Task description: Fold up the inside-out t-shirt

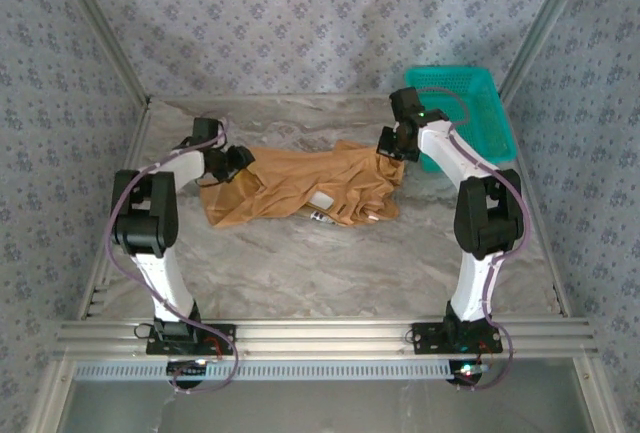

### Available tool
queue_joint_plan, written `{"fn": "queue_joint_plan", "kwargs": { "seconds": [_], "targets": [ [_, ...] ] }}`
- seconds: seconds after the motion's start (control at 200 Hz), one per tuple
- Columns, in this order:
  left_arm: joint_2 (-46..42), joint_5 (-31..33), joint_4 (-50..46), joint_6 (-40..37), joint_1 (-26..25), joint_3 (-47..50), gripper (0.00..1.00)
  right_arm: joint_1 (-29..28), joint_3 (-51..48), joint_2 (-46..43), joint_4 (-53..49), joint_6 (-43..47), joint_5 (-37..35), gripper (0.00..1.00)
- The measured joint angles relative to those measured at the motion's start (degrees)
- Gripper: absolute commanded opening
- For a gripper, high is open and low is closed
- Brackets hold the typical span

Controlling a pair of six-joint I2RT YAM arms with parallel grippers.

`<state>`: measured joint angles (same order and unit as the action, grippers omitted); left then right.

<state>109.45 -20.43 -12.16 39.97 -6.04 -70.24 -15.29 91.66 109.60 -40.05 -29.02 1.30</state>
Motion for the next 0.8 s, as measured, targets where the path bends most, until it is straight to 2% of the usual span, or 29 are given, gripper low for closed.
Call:
{"fn": "queue_joint_plan", "kwargs": {
  "seconds": [0.095,0.14,0.255,0.38,0.57,0.685,0.799],
  "targets": [
    [0.3,-0.8,1.2,0.8,-1.4,0.0,0.41,0.0,0.0,0.1,0.0,0.0,0.2,0.00],
    [0.6,-1.0,1.9,1.1,-1.9,-0.1,0.36,0.0,0.0,0.1,0.0,0.0,0.4,0.00],
    [2.3,-0.9,1.9,1.8,-2.6,-1.8,0.00,0.0,0.0,0.1,0.0,0.2,0.6,0.00],
    [3.3,0.1,0.1,1.4,-2.7,-3.9,0.00,0.0,0.0,0.0,-0.2,0.4,1.2,0.00],
    [0.1,3.5,-9.4,-1.5,-1.8,-11.4,0.00,0.7,0.5,-2.9,-1.7,0.9,3.4,0.00],
    [-9.6,6.5,-14.6,-3.2,0.3,-16.8,0.00,3.1,3.0,-8.7,-1.9,1.0,6.4,0.00],
    [-23.5,8.7,-14.3,-3.8,3.7,-20.4,0.00,4.8,7.0,-16.4,-1.0,1.5,8.9,0.00]
  ]
}}
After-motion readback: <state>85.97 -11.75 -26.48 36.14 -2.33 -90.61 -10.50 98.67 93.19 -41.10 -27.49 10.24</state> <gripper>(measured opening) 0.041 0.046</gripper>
